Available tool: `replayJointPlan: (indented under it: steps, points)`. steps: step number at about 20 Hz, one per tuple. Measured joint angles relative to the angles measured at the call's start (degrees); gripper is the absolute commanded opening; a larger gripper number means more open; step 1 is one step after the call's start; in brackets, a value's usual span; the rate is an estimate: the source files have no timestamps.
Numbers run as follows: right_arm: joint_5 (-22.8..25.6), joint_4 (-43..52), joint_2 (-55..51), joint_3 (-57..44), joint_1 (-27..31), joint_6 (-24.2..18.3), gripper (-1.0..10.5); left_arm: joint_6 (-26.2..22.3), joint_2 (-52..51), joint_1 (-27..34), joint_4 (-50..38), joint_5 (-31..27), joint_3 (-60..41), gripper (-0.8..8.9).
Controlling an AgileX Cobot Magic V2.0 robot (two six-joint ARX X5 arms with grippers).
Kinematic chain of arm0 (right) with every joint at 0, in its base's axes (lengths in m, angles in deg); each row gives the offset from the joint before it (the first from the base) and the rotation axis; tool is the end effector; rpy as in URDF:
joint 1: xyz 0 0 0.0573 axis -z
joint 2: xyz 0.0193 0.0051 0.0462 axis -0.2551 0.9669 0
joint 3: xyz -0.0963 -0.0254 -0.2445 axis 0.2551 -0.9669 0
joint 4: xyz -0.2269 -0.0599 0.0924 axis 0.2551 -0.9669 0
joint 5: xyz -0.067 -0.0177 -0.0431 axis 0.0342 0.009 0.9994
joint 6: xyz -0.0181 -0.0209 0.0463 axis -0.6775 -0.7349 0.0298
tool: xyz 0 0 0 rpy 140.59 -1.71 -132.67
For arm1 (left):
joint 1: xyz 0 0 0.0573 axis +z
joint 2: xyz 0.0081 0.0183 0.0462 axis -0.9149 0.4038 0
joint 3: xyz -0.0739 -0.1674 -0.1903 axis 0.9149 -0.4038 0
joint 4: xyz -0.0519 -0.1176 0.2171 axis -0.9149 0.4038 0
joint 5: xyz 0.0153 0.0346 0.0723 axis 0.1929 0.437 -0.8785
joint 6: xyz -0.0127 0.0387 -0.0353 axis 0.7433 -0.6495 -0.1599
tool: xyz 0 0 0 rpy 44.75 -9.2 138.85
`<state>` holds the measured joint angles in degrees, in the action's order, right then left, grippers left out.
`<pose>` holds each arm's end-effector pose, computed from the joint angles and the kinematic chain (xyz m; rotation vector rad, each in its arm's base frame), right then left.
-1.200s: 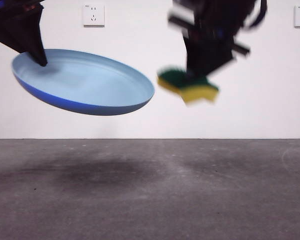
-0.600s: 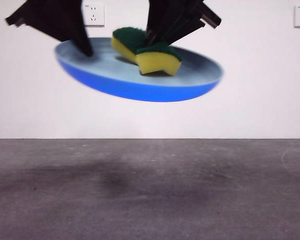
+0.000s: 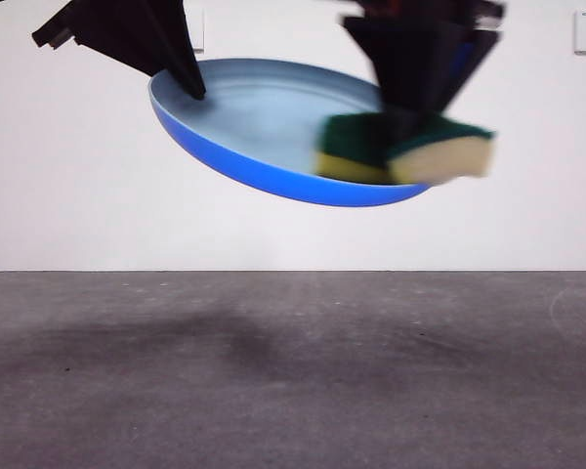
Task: Pick up the plate,pick up the cloth,clean the plate with the cloth
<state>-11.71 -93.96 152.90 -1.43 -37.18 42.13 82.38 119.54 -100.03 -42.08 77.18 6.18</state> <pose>0.1812 0.2148 0.2956 -0.6766 1.0100 0.4376 0.2188 -0.1509 0.3229 0.0106 0.7975 -0.6032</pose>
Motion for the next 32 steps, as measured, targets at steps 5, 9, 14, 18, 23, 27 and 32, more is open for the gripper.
replayJointPlan:
  steps: [5,9,14,18,23,27,32]
  points:
    - [7.3,9.0,-0.5,0.0,4.1,0.7,-0.2,0.5,0.0,-0.3,0.9,0.7,0.0,-0.08]
    - [-2.6,18.1,-0.5,0.0,6.4,0.0,-0.2,0.7,0.0,-0.7,1.5,0.9,0.0,-0.08]
    - [-23.4,18.2,-0.5,0.1,6.6,-0.8,-0.2,0.0,0.1,-0.8,1.0,2.1,-0.3,-0.08]
    - [-22.5,5.2,-0.7,0.4,6.2,-3.0,-0.2,-0.4,0.3,-0.4,-2.1,2.7,-0.3,-0.08]
    - [1.0,-0.2,-0.7,0.4,7.2,-2.3,-0.2,-0.1,0.3,-0.3,-2.1,3.6,-0.3,-0.08]
    - [8.0,6.8,-0.7,0.4,7.7,-1.6,-0.2,0.8,0.3,-0.2,-2.3,4.6,-0.3,-0.08]
    - [-14.4,25.7,-0.7,0.3,8.9,-1.5,-0.2,0.7,0.3,0.1,-0.6,2.7,-0.3,-0.08]
